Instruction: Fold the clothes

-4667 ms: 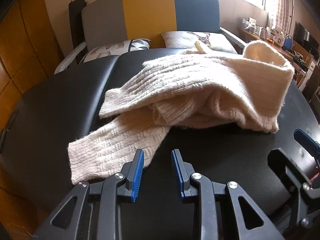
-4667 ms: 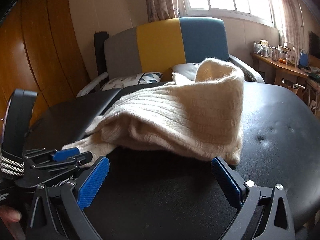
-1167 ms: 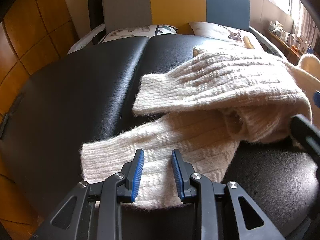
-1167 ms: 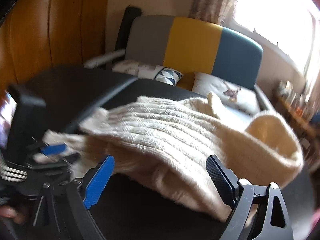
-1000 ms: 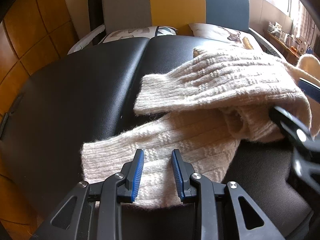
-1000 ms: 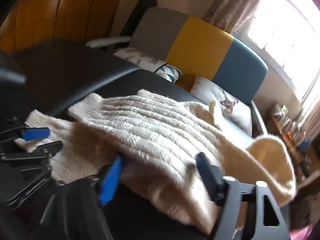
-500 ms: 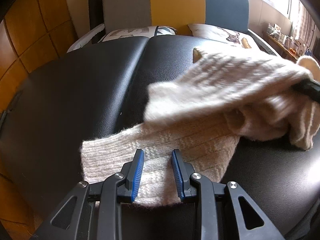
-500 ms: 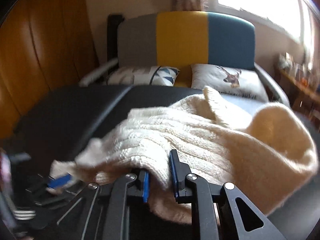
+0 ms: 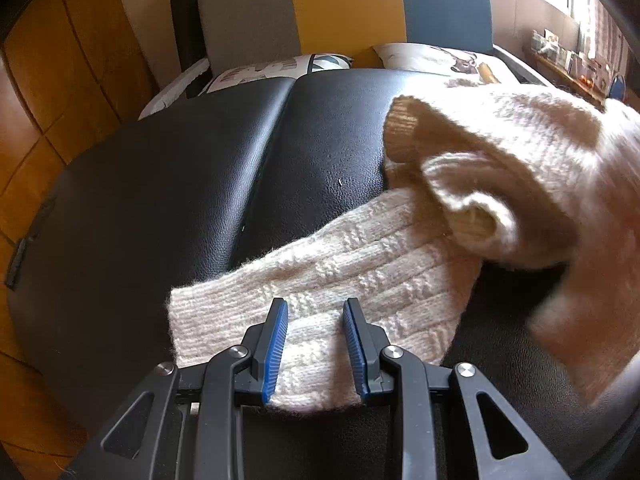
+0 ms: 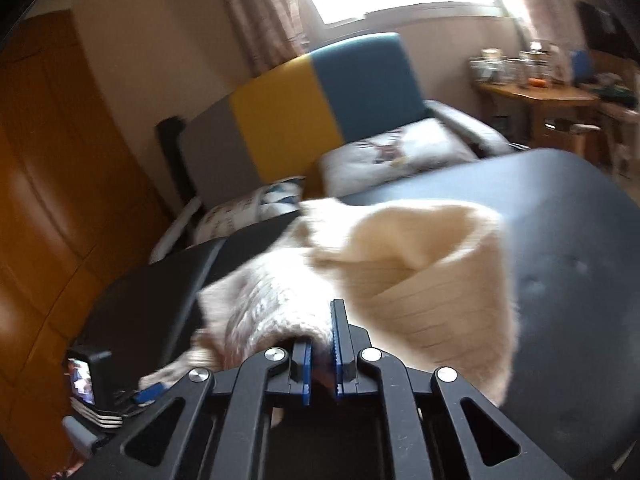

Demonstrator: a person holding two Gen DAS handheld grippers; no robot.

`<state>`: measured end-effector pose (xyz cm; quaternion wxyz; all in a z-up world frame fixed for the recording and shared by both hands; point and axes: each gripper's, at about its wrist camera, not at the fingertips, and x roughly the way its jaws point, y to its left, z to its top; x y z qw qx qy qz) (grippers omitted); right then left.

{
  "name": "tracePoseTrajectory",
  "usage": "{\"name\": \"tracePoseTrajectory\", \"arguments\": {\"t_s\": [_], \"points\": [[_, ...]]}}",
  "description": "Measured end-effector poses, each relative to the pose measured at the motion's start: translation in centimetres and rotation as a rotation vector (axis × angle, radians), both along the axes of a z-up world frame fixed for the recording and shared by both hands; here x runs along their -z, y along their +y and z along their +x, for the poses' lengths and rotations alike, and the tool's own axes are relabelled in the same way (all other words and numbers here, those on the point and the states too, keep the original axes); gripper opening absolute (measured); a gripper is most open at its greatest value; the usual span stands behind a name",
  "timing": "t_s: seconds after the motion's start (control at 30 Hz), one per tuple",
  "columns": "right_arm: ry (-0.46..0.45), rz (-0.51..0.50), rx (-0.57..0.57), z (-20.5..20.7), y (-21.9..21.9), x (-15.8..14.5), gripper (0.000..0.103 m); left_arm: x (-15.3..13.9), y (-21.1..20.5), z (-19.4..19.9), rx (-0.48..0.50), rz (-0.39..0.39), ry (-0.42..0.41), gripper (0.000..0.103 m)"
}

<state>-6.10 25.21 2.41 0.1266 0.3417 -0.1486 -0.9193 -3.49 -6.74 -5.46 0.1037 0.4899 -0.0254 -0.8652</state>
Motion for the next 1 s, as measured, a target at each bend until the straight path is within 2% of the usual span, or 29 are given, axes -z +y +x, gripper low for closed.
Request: {"name": "tracePoseTrajectory", "arguments": {"t_s": [0.13, 0.27, 0.37, 0.43, 0.47, 0.5, 0.57, 0.6, 0.7, 0.87, 0.93, 0.97, 1.0], "points": [[-0.109, 0.048, 0.109, -0.3, 3.0, 3.7, 0.008, -0.3, 0.5, 0.0, 0.024, 0.014, 0.004, 0.028], [-0.175, 0.003, 0.111, -0.5, 4.3, 6.5, 0.01, -0.3, 1.2, -0.2, 0.035, 0.014, 0.004, 0.028], [-0.149, 0.013, 0.093, 0.0, 3.9, 6.7, 0.014, -0.1, 1.6, -0.2, 0.031, 0.001, -0.003, 0.028], [-0.099, 0.074, 0.074, 0.5, 3.1, 6.0, 0.022, -0.1, 1.7, -0.3, 0.027, -0.005, -0.002, 0.028], [-0.074, 0.109, 0.069, 0.7, 2.7, 5.6, 0.036, 0.0, 1.8, -0.3, 0.025, -0.007, -0.001, 0.028], [-0.049, 0.139, 0.071, 1.1, 2.4, 5.2, 0.057, 0.0, 1.8, -0.3, 0.022, -0.009, -0.001, 0.028], [0.002, 0.198, 0.071, 2.0, 1.9, 4.6, 0.079, 0.0, 2.1, -0.3, 0.022, -0.011, 0.003, 0.028], [0.026, 0.233, 0.065, 2.6, 1.5, 4.5, 0.079, 0.1, 2.2, -0.3, 0.025, -0.013, 0.005, 0.028], [0.067, 0.371, 0.004, 3.3, -0.2, 4.6, 0.076, -0.1, 2.7, -0.1, 0.05, -0.018, 0.014, 0.028], [0.096, 0.371, -0.059, 2.4, -1.8, 4.2, 0.062, -1.5, 1.5, -0.7, 0.047, 0.019, 0.053, 0.028], [0.107, 0.366, -0.084, 1.9, -2.3, 4.1, 0.035, -1.5, 0.6, -1.0, 0.036, 0.043, 0.047, 0.028], [0.113, 0.363, -0.096, 1.7, -2.6, 4.0, 0.011, -1.3, 0.0, -1.1, 0.033, 0.068, 0.038, 0.028], [0.118, 0.361, -0.108, 1.5, -2.9, 3.9, 0.009, -1.2, -0.5, -1.1, 0.029, 0.092, 0.028, 0.028]]}}
